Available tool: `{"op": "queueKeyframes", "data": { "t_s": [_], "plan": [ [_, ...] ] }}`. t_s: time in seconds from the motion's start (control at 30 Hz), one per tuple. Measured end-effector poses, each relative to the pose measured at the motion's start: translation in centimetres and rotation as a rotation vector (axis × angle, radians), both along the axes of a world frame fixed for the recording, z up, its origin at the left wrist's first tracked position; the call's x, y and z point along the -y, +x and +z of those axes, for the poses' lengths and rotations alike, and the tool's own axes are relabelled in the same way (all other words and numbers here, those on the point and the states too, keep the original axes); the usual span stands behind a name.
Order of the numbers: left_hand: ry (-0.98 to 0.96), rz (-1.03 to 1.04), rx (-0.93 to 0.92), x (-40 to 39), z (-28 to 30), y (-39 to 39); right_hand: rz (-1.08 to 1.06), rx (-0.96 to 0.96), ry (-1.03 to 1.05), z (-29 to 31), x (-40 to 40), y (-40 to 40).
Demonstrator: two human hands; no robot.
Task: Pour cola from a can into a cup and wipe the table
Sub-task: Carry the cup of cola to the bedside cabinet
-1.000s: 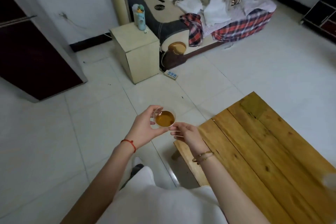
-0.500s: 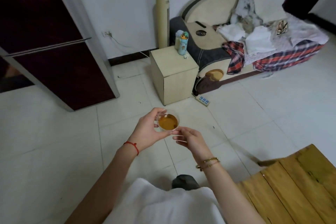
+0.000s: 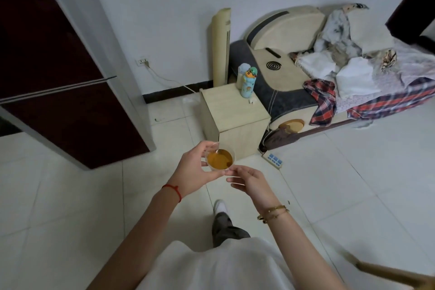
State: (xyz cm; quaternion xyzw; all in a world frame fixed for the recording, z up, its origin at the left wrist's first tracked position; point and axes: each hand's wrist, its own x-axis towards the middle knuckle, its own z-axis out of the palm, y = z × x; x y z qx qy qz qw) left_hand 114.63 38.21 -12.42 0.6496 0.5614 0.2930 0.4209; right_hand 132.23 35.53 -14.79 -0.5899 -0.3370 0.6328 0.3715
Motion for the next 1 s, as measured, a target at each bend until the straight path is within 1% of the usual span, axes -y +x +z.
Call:
{"op": "queueKeyframes", "data": {
  "t_s": [0.3,0.53,0.73,1.0],
  "plan": [
    [0.048,-0.038,-0.045,-17.7,1.4,1.9,0.014,0.004,0.036,1.4,-17.8,2.1],
    [0.028,-0.108,-0.061,-28.9,1.1,2.3,-0.047,0.027,-0.015,1.0,-27.8,2.3],
    [0.009,-0.225,-0.024,-37.9,-0.2,2.2,-0.170,0.020,-0.051,0.0,-34.9,1.5],
    [-0.020,-0.508,-0.064,-51.8,-1.6,-0.1,-0.433,-0.005,-0.083,-1.7,-44.7,-2.7]
  ]
}}
